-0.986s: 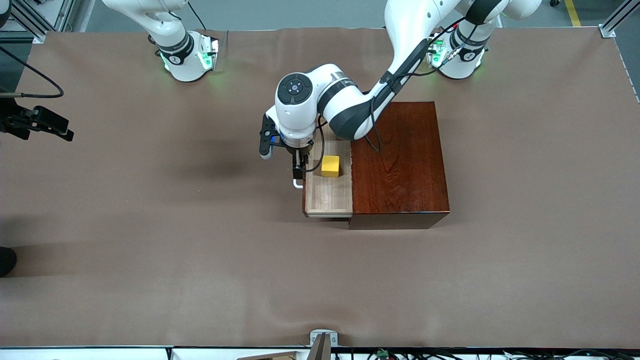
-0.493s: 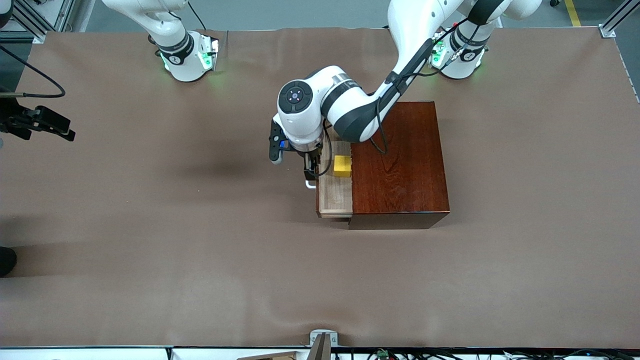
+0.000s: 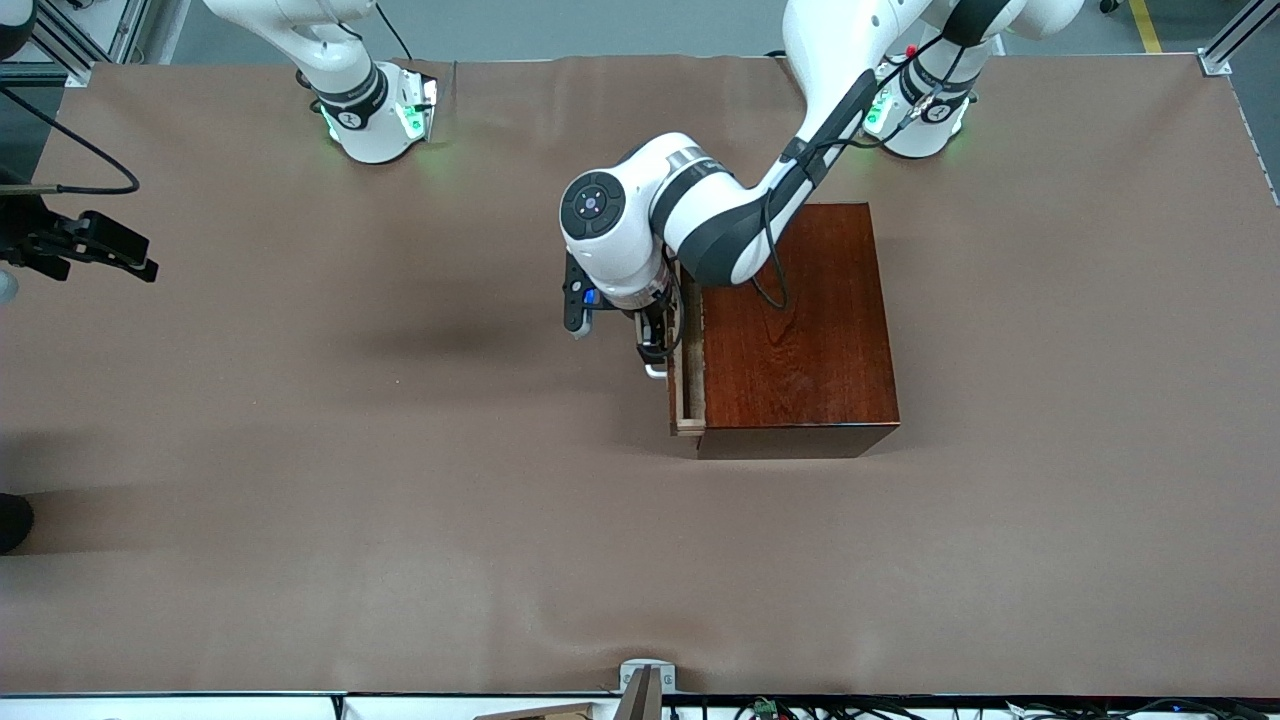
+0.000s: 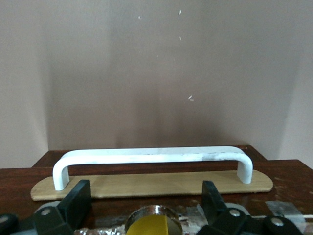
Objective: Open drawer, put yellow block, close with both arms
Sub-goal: 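Push the drawer shut into the box with the left gripper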
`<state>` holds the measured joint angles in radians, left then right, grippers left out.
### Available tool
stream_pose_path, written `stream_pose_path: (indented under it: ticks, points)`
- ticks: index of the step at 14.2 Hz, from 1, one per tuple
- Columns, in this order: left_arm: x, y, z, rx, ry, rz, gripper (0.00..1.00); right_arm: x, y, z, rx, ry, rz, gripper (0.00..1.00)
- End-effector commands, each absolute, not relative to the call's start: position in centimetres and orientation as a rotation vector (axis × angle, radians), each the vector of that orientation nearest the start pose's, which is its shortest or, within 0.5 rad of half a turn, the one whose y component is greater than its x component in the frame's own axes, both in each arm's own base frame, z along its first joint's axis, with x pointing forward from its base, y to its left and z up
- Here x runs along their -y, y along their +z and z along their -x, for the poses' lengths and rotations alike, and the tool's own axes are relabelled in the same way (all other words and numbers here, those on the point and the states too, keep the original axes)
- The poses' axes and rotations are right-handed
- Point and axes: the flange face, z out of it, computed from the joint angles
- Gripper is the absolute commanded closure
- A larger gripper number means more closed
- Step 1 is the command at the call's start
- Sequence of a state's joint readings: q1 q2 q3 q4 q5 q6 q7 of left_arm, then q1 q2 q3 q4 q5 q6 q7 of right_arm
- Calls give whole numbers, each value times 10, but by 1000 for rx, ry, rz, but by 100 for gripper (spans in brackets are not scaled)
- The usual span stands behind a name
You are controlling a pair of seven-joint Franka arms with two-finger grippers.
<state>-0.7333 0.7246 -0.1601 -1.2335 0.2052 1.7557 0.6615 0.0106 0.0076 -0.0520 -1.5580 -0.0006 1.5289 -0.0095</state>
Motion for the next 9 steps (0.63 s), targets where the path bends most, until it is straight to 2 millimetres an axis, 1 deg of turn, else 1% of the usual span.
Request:
stream_pose_path:
  ticks: [1, 3, 4, 9]
  points:
    - [519, 338, -492, -2104, 314, 2052, 0, 23, 625, -550, -61, 56, 3149, 0]
    - [518, 336, -493, -2095, 322, 2039, 0, 25, 627, -550, -66, 49, 3149, 0]
    - [516, 332, -491, -2089, 343, 2037, 0, 25, 627, -550, -66, 49, 3149, 0]
    - [505, 331, -490, -2050, 438, 2007, 0, 26, 628, -550, -68, 46, 3151, 0]
